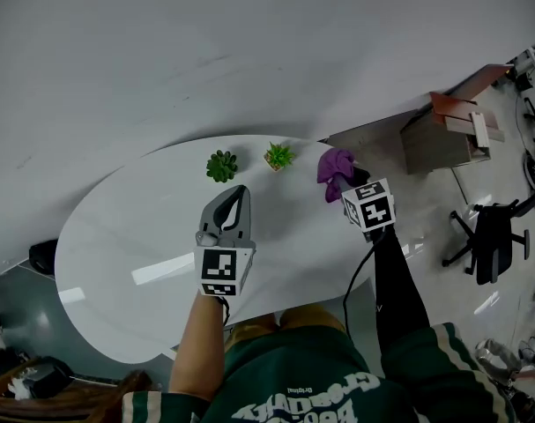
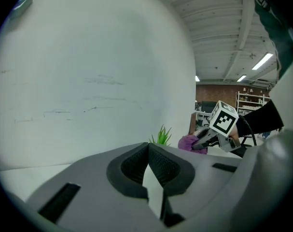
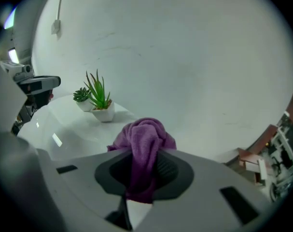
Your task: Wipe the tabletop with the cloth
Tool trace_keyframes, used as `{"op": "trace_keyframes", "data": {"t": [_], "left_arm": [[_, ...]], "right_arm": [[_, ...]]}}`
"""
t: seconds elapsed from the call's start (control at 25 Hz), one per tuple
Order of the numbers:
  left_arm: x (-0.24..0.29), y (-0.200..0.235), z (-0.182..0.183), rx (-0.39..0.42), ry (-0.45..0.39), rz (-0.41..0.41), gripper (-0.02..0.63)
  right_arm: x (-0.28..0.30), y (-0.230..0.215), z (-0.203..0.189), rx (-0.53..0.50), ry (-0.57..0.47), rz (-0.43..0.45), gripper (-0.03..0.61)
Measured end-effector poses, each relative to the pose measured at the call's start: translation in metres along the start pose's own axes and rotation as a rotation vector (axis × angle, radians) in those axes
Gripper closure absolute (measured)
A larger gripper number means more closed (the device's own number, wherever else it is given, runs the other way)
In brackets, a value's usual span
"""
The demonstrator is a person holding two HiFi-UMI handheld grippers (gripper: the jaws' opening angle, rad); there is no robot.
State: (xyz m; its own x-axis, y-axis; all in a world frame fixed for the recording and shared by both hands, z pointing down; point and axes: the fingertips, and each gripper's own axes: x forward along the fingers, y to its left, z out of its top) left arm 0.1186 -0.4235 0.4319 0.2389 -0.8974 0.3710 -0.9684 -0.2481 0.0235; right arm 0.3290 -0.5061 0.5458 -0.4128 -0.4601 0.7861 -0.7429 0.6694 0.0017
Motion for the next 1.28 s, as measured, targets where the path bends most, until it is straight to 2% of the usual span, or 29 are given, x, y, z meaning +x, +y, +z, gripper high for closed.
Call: {"op": "trace_keyframes", "data": {"t": [0.08, 0.24, 0.48, 0.72, 1.04, 1.28], "left_arm": [[0.002, -0.002, 0.0, 0.015, -0.007, -0.005, 0.614], [0.003, -0.004, 0.0, 0.017, -0.011, -0.016, 0.614], [-0.01, 0.018, -0.009, -0.008, -0.001, 0.084, 0.614], [-0.031, 0.044, -0.015, -0.023, 0.004, 0.145, 0.614], [-0.071, 0.093, -0.028, -0.054, -0.012, 0.185, 0.614], [-0.107, 0.14, -0.046, -0.093, -0.021, 0.142, 0.614]], "right_arm": [[0.004, -0.007, 0.0, -0.006, 0.009, -0.011, 0.504], [0.017, -0.006, -0.003, 0.013, 0.03, 0.021, 0.514], [0.022, 0.015, -0.001, 0.026, 0.013, 0.085, 0.523], [0.023, 0.037, -0.001, 0.017, 0.024, 0.083, 0.525], [0.027, 0.098, 0.005, 0.031, 0.028, 0.088, 0.525], [0.03, 0.154, 0.009, 0.067, 0.045, 0.064, 0.525]]}}
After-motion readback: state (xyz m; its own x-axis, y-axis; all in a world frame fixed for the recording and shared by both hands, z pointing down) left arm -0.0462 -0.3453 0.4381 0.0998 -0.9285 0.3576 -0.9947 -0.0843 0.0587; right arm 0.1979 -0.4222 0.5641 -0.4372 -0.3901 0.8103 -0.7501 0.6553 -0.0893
